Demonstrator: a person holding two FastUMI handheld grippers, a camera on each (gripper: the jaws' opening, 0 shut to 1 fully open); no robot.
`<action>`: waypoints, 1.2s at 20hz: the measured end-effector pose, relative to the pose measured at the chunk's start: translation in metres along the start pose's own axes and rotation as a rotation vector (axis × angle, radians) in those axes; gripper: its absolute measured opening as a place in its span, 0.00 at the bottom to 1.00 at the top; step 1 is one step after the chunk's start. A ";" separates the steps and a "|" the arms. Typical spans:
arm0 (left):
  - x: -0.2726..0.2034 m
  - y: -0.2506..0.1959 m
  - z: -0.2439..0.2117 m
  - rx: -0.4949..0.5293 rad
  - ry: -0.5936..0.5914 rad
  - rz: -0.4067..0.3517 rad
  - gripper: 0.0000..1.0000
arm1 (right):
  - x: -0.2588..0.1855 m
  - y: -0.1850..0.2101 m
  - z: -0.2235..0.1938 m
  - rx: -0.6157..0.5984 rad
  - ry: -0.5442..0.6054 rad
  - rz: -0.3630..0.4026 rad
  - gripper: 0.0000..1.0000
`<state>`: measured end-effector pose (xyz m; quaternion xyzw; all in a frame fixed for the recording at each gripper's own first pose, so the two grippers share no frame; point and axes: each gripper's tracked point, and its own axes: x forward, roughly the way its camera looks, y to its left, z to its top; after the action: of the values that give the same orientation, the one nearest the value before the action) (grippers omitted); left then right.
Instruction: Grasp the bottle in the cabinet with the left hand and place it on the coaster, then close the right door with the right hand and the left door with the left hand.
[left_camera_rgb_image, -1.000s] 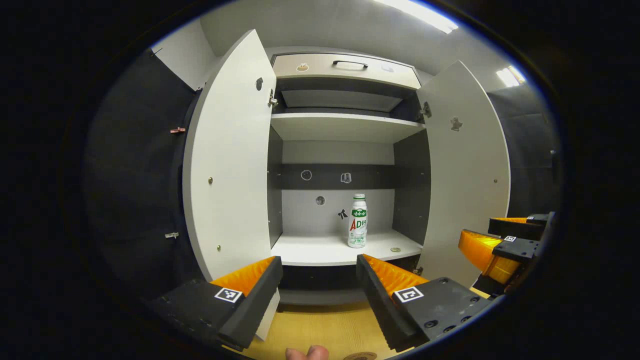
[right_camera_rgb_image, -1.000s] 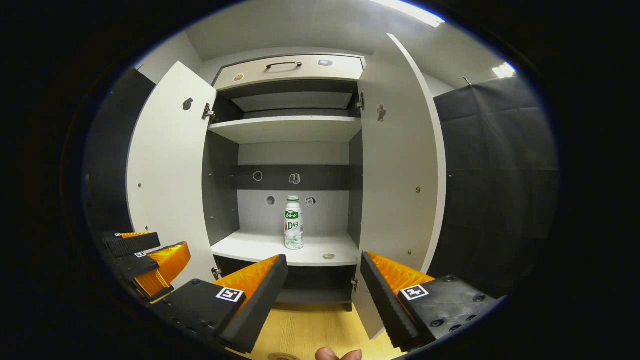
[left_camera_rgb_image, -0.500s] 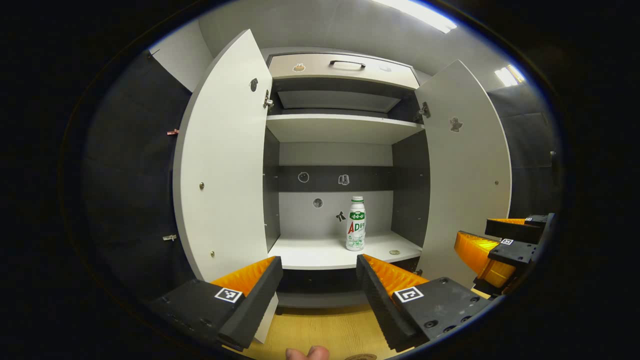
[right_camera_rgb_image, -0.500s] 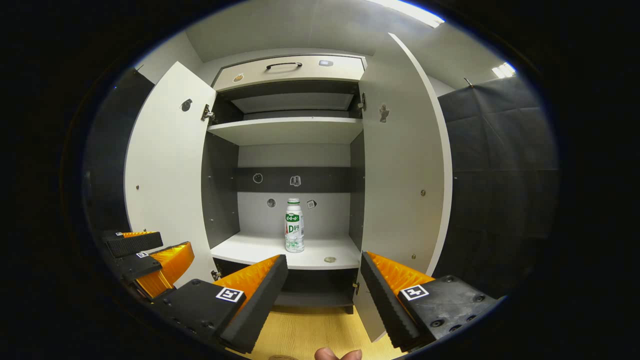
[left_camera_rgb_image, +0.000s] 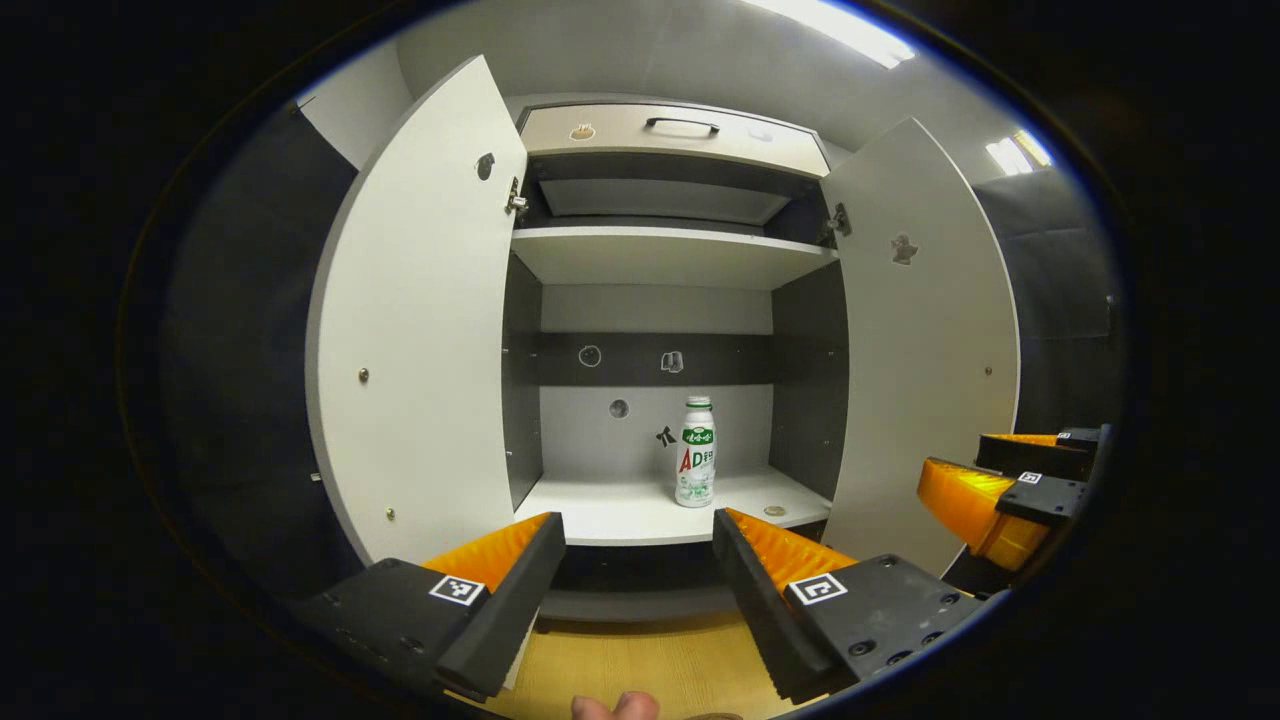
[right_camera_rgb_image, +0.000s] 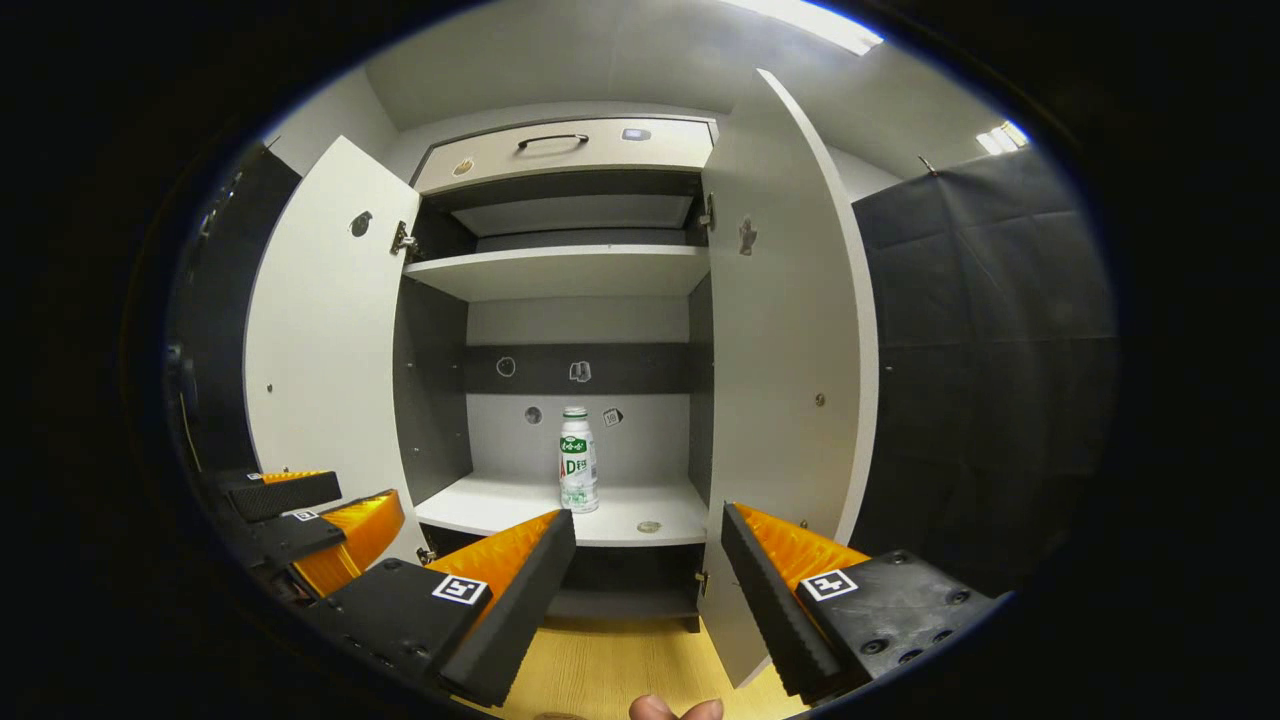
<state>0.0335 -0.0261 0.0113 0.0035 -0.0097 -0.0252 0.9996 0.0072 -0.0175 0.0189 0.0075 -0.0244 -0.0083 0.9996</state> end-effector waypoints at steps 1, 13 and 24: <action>0.006 -0.003 -0.002 -0.001 0.003 -0.006 0.95 | -0.001 -0.002 0.001 -0.003 -0.001 -0.003 0.98; 0.136 -0.054 -0.002 -0.017 -0.011 -0.124 0.94 | -0.012 -0.024 0.003 0.001 -0.014 -0.004 0.97; 0.269 -0.076 -0.029 -0.004 0.007 -0.129 0.94 | -0.011 -0.031 0.001 -0.027 -0.022 0.011 0.97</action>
<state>0.2986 -0.1154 -0.0130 0.0022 -0.0057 -0.0896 0.9960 -0.0041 -0.0483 0.0185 -0.0063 -0.0351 -0.0032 0.9994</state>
